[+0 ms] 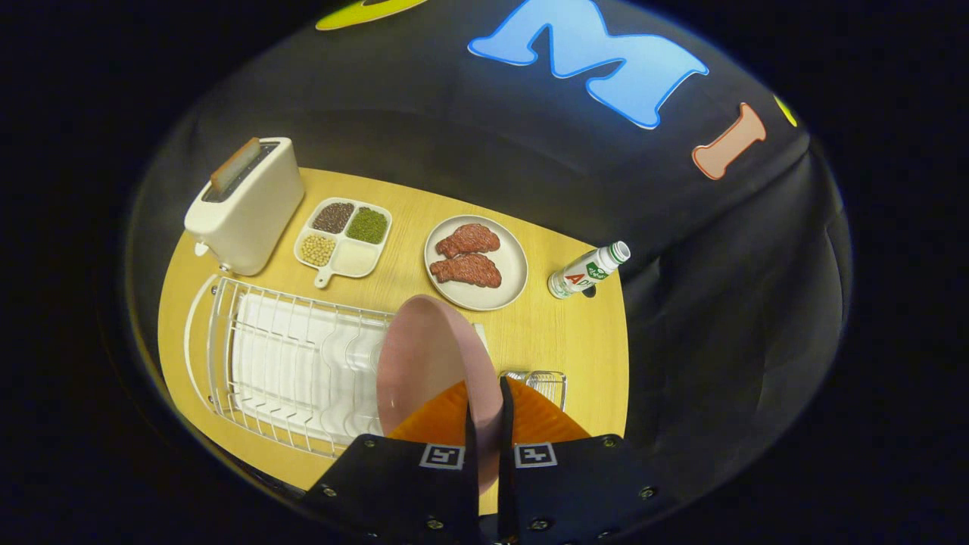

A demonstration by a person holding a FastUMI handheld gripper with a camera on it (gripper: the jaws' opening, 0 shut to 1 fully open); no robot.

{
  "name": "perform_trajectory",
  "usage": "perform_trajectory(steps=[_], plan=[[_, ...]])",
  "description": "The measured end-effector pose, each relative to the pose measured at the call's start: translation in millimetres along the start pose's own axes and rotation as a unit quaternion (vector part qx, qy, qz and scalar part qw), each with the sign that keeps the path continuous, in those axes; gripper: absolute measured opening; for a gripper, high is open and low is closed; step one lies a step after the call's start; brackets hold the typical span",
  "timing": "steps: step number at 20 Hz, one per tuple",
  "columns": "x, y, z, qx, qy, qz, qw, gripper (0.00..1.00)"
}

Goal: Take the plate from the dish rack, then take the spoon from the basket and place it into the plate.

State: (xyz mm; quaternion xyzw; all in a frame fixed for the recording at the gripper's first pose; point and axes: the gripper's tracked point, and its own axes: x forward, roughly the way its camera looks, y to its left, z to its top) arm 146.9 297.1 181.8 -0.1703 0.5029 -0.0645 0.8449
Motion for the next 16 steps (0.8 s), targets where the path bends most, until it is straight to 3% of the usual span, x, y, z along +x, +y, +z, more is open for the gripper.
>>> perform_trajectory(steps=[8,16], plan=[[-47.1,-49.2,-94.0,0.057,-0.012,0.091,0.994,0.1],[-34.6,-58.2,-210.4,0.106,0.016,0.131,0.986,0.1]])
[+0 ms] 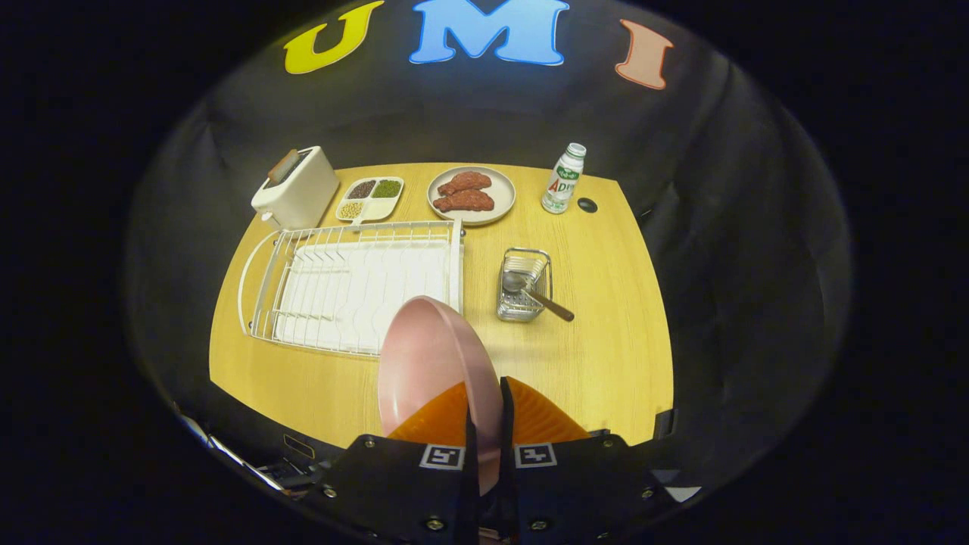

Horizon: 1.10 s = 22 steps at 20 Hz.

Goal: Take the plate from the dish rack, then take the spoon from the basket and place it into the plate.

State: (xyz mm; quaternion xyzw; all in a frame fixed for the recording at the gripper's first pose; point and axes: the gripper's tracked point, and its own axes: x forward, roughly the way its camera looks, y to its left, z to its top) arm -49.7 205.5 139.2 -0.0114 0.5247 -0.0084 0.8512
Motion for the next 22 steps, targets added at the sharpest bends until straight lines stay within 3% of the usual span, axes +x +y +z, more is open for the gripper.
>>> perform_trajectory(steps=[9,17,20,22], plan=[[86.4,30.0,-85.9,0.058,0.05,0.112,0.991,0.1],[140.4,53.8,-106.3,0.068,0.055,0.197,0.977,0.13],[155.2,34.6,-104.8,0.069,0.043,0.182,0.98,0.2],[160.0,12.1,-95.6,0.048,0.002,0.151,0.987,0.22]])
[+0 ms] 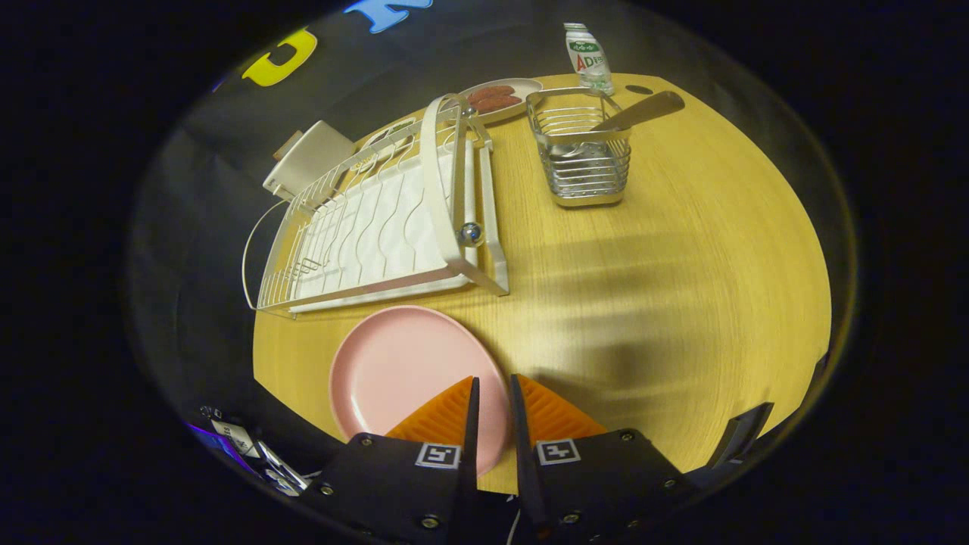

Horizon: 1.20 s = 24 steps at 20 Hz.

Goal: Take the plate from the dish rack, then take the spoon from the basket and place it into the plate.

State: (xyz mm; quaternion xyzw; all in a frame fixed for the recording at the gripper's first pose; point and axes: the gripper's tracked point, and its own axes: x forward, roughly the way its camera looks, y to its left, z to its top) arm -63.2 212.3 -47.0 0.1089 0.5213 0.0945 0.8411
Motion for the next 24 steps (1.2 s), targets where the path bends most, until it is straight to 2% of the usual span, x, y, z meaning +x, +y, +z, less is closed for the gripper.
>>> perform_trajectory(steps=[2,5,11,16,24], plan=[[-8.4,-16.9,24.6,-0.058,-0.078,-0.026,0.995,0.22],[-28.4,-28.9,50.9,-0.121,-0.185,-0.057,0.974,0.22],[-60.1,-45.1,81.0,-0.135,-0.321,-0.07,0.935,0.22],[-63.7,-70.0,108.3,-0.126,-0.382,-0.081,0.912,0.22],[-39.2,-85.4,141.1,-0.108,-0.417,-0.061,0.9,0.22]])
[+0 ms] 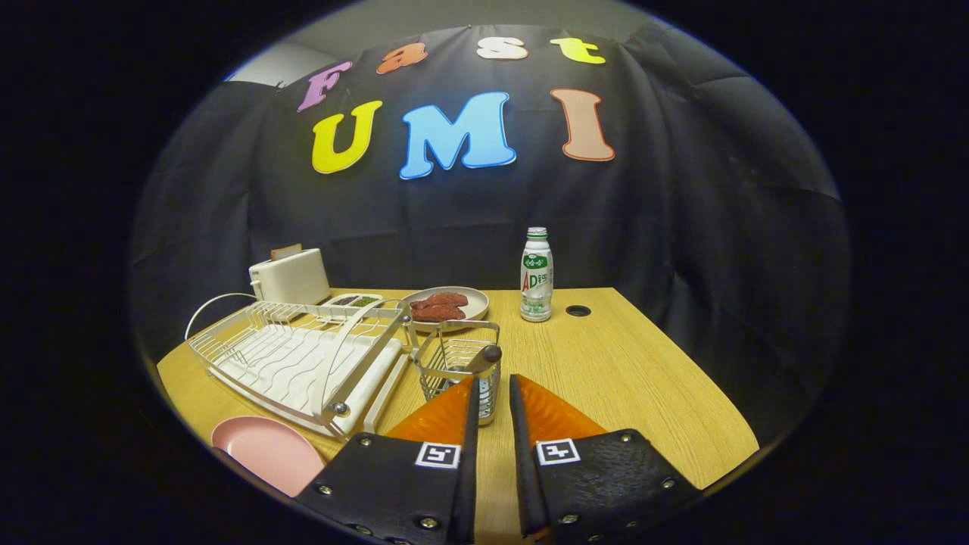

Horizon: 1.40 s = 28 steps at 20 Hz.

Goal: Take the plate from the dish rack, then take the spoon from the basket and place it into the plate.

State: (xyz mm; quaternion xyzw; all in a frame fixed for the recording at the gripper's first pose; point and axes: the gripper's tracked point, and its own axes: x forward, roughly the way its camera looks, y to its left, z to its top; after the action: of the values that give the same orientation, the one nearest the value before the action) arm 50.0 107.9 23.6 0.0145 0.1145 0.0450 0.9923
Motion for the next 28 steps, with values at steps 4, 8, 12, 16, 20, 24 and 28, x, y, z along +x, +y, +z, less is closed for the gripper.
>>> perform_trajectory(steps=[4,8,12,16,20,24,28], plan=[[13.0,0.4,8.6,-0.003,-0.019,0.007,1.0,0.22],[28.8,1.5,17.1,-0.003,-0.035,0.015,0.999,0.22],[44.0,5.2,26.1,0.001,-0.053,0.024,0.998,0.22],[58.9,9.3,32.3,0.007,-0.06,0.034,0.998,0.22],[67.7,11.6,53.0,0.004,-0.082,0.024,0.996,0.22],[72.9,18.4,45.0,0.019,-0.054,0.035,0.998,0.22],[78.6,21.6,33.1,0.026,-0.048,0.047,0.997,0.22]])
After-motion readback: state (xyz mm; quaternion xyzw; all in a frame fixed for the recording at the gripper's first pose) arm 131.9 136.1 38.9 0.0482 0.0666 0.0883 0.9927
